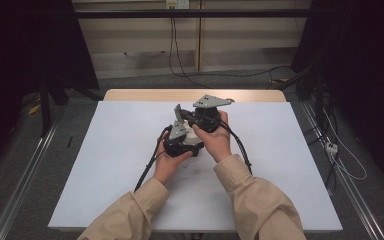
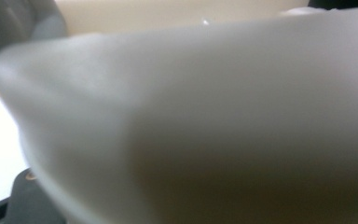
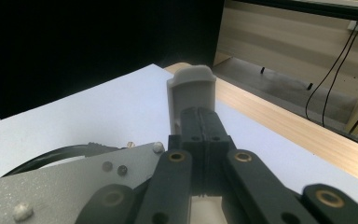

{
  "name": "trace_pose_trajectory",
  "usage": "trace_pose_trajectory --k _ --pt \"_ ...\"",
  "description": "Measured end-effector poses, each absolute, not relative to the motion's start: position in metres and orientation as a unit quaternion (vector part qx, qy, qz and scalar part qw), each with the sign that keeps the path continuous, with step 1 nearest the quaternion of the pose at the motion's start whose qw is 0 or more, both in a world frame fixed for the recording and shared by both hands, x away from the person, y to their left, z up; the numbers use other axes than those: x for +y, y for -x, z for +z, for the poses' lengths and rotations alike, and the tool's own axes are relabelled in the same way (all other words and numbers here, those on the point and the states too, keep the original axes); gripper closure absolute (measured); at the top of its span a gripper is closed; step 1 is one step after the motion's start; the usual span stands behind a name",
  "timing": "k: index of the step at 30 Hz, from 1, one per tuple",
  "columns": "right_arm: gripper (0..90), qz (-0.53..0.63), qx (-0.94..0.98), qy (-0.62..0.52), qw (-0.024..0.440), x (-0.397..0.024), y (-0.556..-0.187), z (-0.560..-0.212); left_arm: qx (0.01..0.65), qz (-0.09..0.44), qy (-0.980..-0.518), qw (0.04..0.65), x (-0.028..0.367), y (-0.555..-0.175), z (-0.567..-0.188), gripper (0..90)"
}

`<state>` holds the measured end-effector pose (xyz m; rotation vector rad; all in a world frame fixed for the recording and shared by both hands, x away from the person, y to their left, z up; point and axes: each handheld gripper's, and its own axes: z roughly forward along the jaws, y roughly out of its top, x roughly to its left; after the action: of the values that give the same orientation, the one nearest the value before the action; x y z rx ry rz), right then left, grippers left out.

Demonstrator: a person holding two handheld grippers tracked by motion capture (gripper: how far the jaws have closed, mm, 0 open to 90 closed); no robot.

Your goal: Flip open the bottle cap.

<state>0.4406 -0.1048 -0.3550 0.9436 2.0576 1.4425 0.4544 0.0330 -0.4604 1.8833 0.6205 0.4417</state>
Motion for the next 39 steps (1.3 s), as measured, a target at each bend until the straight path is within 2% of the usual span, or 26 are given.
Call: trace_pose_trajectory --k 39 --pt "90.0 0.524 0.751 -0.341 0.214 -0.098 -0.451 -0.356 0.263 0.183 -0.787 0.528 0.032 -0.454 -0.461 18.5"
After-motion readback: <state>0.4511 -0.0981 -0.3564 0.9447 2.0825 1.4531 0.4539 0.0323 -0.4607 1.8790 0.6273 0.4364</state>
